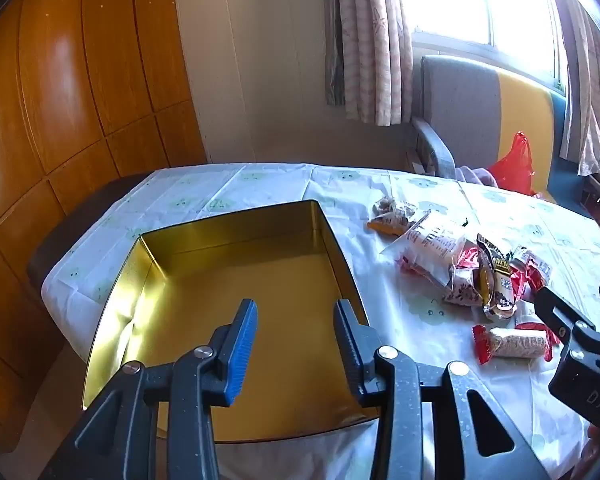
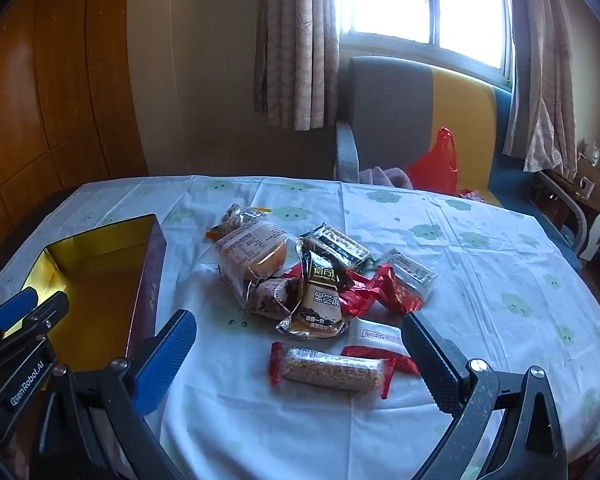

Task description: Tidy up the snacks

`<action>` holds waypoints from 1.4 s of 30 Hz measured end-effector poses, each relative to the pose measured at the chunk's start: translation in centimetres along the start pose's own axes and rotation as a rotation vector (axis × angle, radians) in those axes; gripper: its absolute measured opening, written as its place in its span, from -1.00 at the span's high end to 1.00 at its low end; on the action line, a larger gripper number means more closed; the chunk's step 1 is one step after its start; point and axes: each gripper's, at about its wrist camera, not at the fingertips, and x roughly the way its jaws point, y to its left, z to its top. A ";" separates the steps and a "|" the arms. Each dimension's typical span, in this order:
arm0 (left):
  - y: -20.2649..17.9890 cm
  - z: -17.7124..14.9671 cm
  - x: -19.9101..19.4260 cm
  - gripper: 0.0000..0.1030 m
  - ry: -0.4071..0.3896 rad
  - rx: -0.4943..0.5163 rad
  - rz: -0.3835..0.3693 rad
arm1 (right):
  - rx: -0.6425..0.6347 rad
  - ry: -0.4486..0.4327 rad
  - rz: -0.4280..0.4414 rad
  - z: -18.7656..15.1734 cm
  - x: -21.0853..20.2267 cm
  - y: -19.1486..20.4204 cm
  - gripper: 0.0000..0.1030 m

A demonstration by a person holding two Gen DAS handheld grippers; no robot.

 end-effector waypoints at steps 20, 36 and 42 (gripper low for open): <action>0.0 -0.8 0.3 0.21 0.026 0.009 0.000 | 0.017 0.031 0.012 -0.9 0.6 0.0 -1.00; -0.2 -0.8 -0.1 0.21 0.024 0.029 0.008 | 0.018 0.032 0.011 -1.2 0.4 -0.1 -1.00; -0.1 -0.8 -0.4 0.21 0.007 0.036 0.024 | 0.026 0.037 0.011 -1.4 0.4 -0.4 -1.00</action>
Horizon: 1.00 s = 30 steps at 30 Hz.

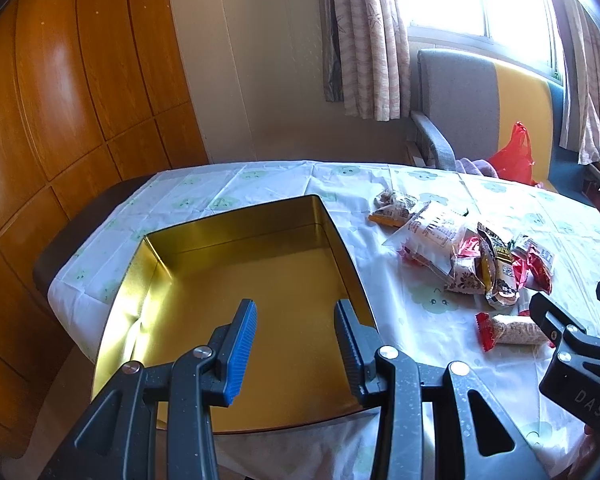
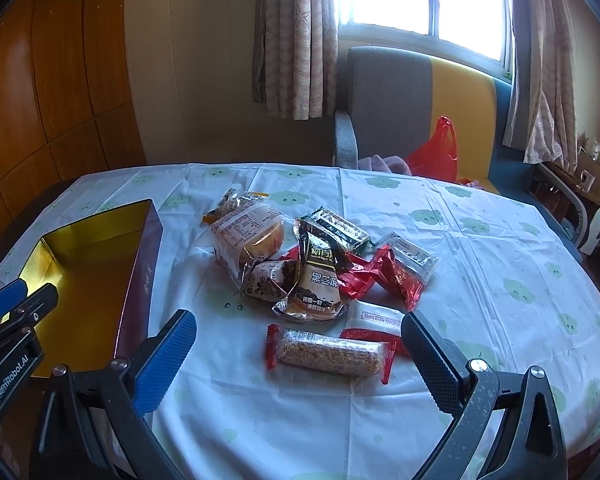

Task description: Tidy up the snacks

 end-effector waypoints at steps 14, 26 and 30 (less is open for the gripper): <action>0.4 0.2 0.1 0.21 0.001 -0.005 0.011 | -0.002 0.004 0.005 -0.1 0.4 0.1 -1.00; 0.4 0.2 -0.1 0.21 0.001 0.004 0.016 | 0.005 0.007 0.008 -0.2 0.4 -0.2 -1.00; 0.0 0.2 -0.2 0.21 0.002 0.010 0.016 | 0.006 0.007 0.009 -0.2 0.5 -0.2 -1.00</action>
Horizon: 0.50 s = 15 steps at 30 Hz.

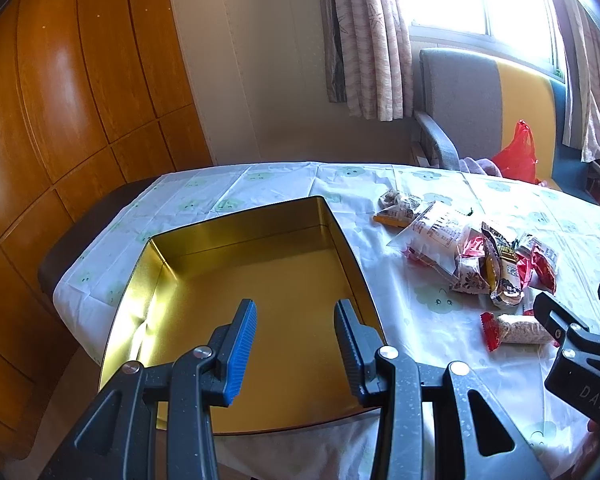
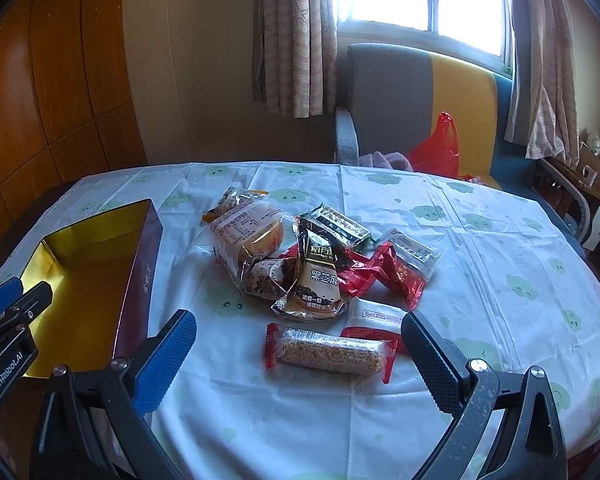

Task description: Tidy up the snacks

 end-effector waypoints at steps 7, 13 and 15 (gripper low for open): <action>-0.4 0.0 0.1 0.21 0.007 0.009 -0.007 | 0.000 0.003 0.000 0.0 0.1 -0.2 -1.00; -0.9 -0.1 0.6 0.20 0.029 0.027 -0.055 | 0.009 0.016 -0.003 -0.1 0.6 -0.7 -1.00; -1.1 -0.2 0.8 0.20 0.039 0.033 -0.085 | 0.011 0.025 -0.005 -0.2 0.8 -0.8 -1.00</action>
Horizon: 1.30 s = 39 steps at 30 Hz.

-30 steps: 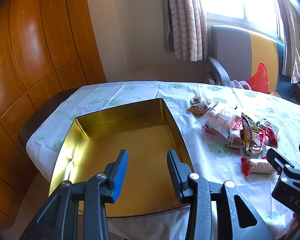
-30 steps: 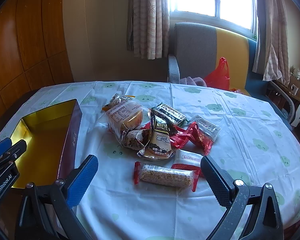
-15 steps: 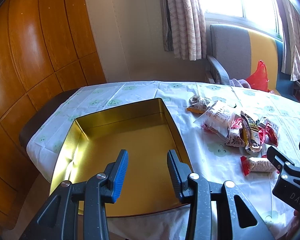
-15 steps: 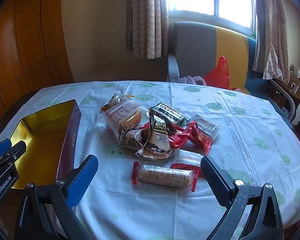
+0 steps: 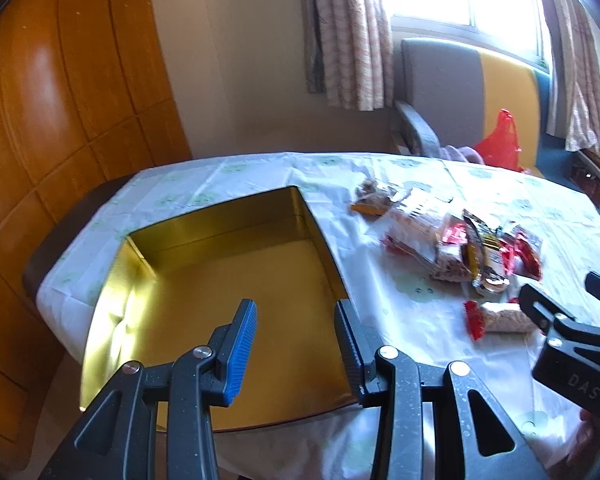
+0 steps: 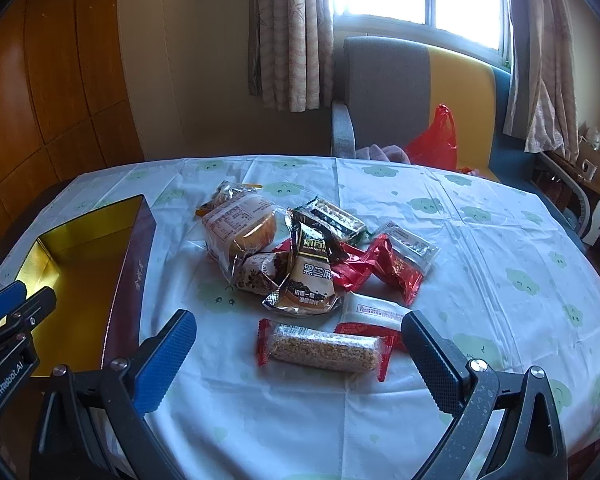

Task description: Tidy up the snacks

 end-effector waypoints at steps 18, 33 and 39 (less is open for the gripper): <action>-2.8 0.2 1.2 0.09 0.074 0.069 -0.097 | 0.008 0.036 0.003 -0.5 1.2 -1.2 -1.00; -5.1 1.5 3.6 -0.15 0.148 0.122 -0.269 | 0.034 0.074 -0.004 -0.8 2.9 -3.1 -1.00; -5.8 3.8 6.2 -0.54 0.208 0.103 -0.364 | 0.068 0.099 0.011 -1.5 3.6 -5.5 -1.00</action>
